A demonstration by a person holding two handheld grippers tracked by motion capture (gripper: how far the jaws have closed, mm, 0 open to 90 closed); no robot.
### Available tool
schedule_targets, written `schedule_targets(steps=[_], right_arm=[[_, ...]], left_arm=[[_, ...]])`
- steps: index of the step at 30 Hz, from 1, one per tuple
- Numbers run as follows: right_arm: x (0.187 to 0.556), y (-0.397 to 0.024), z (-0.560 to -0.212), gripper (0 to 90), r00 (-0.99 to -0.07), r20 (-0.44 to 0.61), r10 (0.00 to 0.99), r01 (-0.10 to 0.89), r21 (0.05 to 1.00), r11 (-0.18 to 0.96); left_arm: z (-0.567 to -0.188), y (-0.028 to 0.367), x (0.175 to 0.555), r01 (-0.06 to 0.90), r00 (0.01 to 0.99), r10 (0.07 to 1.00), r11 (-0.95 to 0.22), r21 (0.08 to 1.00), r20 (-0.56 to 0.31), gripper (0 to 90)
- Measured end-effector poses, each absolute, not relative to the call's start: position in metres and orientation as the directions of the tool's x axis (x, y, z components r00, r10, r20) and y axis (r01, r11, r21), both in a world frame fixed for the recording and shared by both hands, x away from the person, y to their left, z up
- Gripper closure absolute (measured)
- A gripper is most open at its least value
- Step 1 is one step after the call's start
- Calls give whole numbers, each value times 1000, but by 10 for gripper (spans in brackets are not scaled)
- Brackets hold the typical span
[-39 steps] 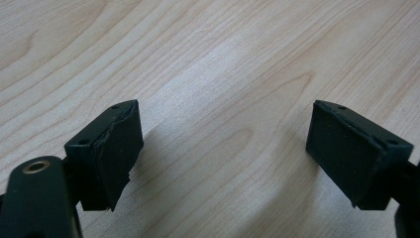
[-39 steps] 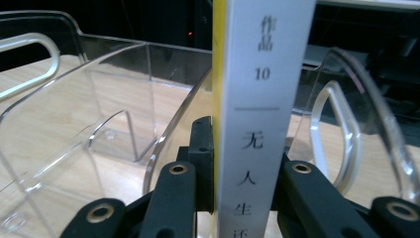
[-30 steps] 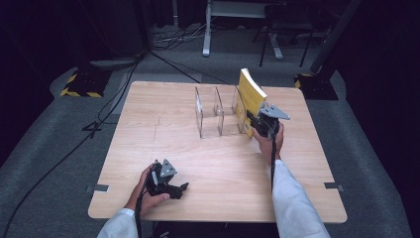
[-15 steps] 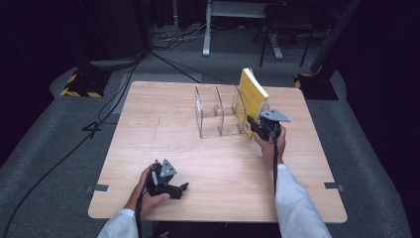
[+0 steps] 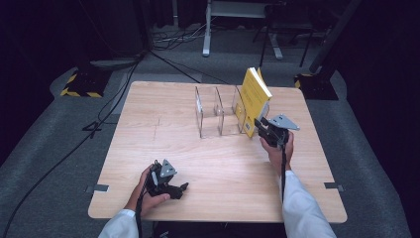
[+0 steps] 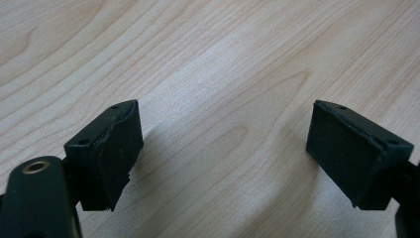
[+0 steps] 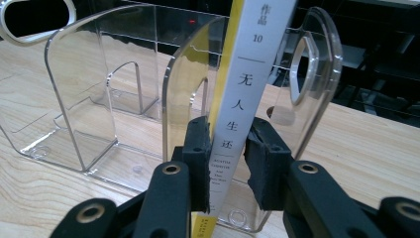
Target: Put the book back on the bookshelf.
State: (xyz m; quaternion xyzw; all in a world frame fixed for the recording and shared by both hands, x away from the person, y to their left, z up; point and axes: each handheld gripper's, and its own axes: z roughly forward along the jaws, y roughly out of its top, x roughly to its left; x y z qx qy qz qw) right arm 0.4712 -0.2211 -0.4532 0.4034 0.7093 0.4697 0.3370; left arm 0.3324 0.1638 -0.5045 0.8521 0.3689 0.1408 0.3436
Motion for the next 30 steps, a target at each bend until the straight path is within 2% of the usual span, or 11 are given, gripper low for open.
schedule_targets(steps=[17, 30], right_arm=[[475, -233, -452, 692, -415, -81, 906, 289, 933, 216], [471, -240, -446, 686, -433, -88, 897, 298, 925, 235]], left_arm=[[-505, 164, 332, 534, 688, 726, -491, 689, -15, 149], [-505, 164, 333, 533, 689, 724, -492, 689, -16, 149]])
